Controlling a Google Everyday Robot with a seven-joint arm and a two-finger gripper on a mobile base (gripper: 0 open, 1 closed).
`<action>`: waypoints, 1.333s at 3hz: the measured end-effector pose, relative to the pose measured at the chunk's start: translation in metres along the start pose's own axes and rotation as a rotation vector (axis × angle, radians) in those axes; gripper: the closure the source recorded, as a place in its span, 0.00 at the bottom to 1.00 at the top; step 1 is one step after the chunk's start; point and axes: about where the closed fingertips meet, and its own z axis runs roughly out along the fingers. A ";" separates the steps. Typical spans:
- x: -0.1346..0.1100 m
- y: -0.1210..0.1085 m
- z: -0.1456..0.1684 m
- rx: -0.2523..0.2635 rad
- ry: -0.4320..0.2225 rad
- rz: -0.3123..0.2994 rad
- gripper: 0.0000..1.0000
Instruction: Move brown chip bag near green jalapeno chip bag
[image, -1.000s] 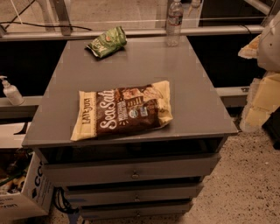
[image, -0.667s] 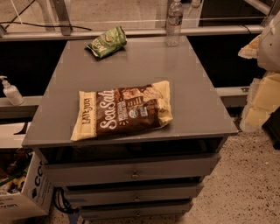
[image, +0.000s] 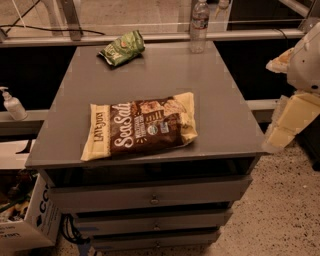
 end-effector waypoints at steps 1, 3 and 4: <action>-0.015 -0.008 0.028 0.026 -0.129 -0.003 0.00; -0.074 -0.035 0.079 0.077 -0.338 -0.067 0.00; -0.097 -0.034 0.107 0.034 -0.366 -0.062 0.00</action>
Offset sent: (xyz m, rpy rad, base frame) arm 0.0811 0.0728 -0.0420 0.3487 -0.2613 0.1331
